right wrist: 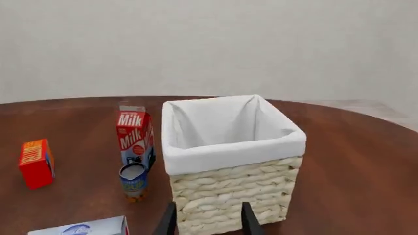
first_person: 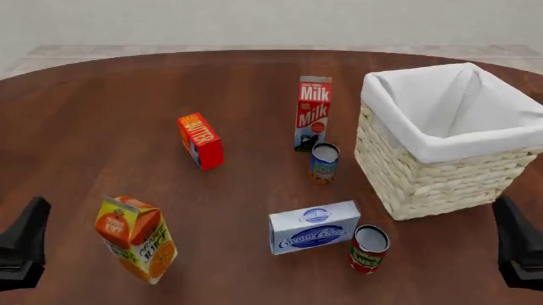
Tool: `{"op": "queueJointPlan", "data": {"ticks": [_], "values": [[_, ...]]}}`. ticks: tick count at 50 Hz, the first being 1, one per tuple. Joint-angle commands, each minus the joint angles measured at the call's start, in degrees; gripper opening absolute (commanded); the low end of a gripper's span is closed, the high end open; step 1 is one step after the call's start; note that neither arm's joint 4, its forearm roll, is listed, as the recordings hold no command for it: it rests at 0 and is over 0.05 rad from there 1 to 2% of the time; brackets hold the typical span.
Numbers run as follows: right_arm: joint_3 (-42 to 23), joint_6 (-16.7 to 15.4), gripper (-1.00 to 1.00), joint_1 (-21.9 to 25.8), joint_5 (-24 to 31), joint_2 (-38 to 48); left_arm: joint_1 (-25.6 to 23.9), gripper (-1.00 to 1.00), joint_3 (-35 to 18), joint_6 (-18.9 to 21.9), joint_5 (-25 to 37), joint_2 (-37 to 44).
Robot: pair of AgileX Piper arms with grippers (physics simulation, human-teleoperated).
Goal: Pick up the orange juice, and put it in the basket.
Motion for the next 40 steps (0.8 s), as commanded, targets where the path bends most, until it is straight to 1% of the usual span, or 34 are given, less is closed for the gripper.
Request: {"op": "queueJointPlan", "data": {"ticks": [1,2,4,10,13,15,16,17,18,19,20,21,22,23,24,25,26,27,28,30,31,34,35,36,37,39,40], "values": [[-1.23,1.64,1.00,0.36,0.55,0.22,0.28,1.00,-0.01,-0.60,-1.38,2.68],[-1.23,1.64,1.00,0.36,0.55,0.22,0.28,1.00,-0.01,-0.60,-1.56,2.86],[-1.88,0.60,1.00,0.65,0.98,0.23,0.91,1.00,0.00,-0.71,-5.10,7.85],[-3.72,0.02,1.00,2.46,1.48,0.25,0.66,1.00,-0.02,-0.71,-3.33,5.28],[-5.42,-1.01,1.00,4.39,1.88,0.05,0.79,1.00,-0.01,-0.66,-2.99,4.59],[-5.70,-1.19,1.00,4.65,1.77,0.04,0.86,1.00,-0.02,-0.67,-2.82,4.35],[-7.19,-1.80,1.00,5.84,2.83,0.05,0.88,1.00,-0.02,-0.66,-2.78,4.33],[-8.14,-1.73,1.00,6.73,3.36,0.09,1.01,1.00,-0.02,-0.64,-2.94,4.50],[-9.07,-1.37,1.00,8.21,3.91,0.14,1.02,1.00,-0.02,-0.61,-3.01,4.59],[-10.82,-2.34,1.00,11.73,4.93,1.87,1.05,1.00,-0.03,-0.58,-3.02,4.62],[-11.88,-3.10,1.00,14.32,4.47,4.63,1.01,1.00,-0.03,-0.56,-3.02,4.64],[-13.28,-4.50,1.00,17.80,4.19,7.36,0.96,1.00,-0.03,-0.53,-3.15,4.85],[-14.86,-5.64,1.00,20.14,4.41,9.36,0.95,1.00,-0.03,-0.54,-3.32,5.11],[-14.88,-5.64,1.00,20.14,4.39,9.40,0.95,1.00,-0.03,-0.54,-3.34,5.13],[-16.73,-5.78,1.00,21.69,5.30,9.79,0.94,1.00,-0.03,-0.55,-3.58,5.51],[-20.28,-6.53,1.00,25.90,6.64,11.76,0.90,1.00,-0.05,-0.58,-3.69,5.78],[-20.32,-6.53,1.00,25.90,6.66,11.78,0.90,1.00,-0.05,-0.58,-3.72,5.80],[-21.48,-7.70,1.00,27.93,6.55,14.01,0.85,1.00,-0.05,-0.52,-3.67,5.72],[-22.72,-7.80,1.00,29.88,6.45,15.67,0.84,1.00,-0.06,-0.49,-3.69,5.72],[-25.95,-5.71,1.00,33.09,6.94,17.33,0.89,1.00,-0.06,-0.47,-3.45,5.35],[-26.40,-5.59,1.00,35.43,5.98,19.40,0.95,1.00,-0.03,-0.48,-3.38,5.16],[-27.28,-5.78,1.00,37.75,5.14,22.43,0.94,1.00,-0.05,-0.46,-3.18,4.86],[-28.60,-4.87,1.00,39.95,4.61,24.54,0.90,1.00,-0.06,-0.39,-2.73,4.21],[-28.61,-4.87,1.00,39.95,4.59,24.57,0.89,1.00,-0.05,-0.34,-2.45,3.83],[-29.30,-4.37,1.00,41.09,4.43,25.86,0.89,1.00,-0.03,-0.31,-2.29,3.58],[-31.06,-4.37,1.00,43.46,4.49,28.12,0.89,1.00,0.00,-0.31,-2.56,3.83],[-31.26,-3.45,1.00,44.86,3.77,29.04,0.87,1.00,0.00,-0.28,-2.55,3.86]]}}
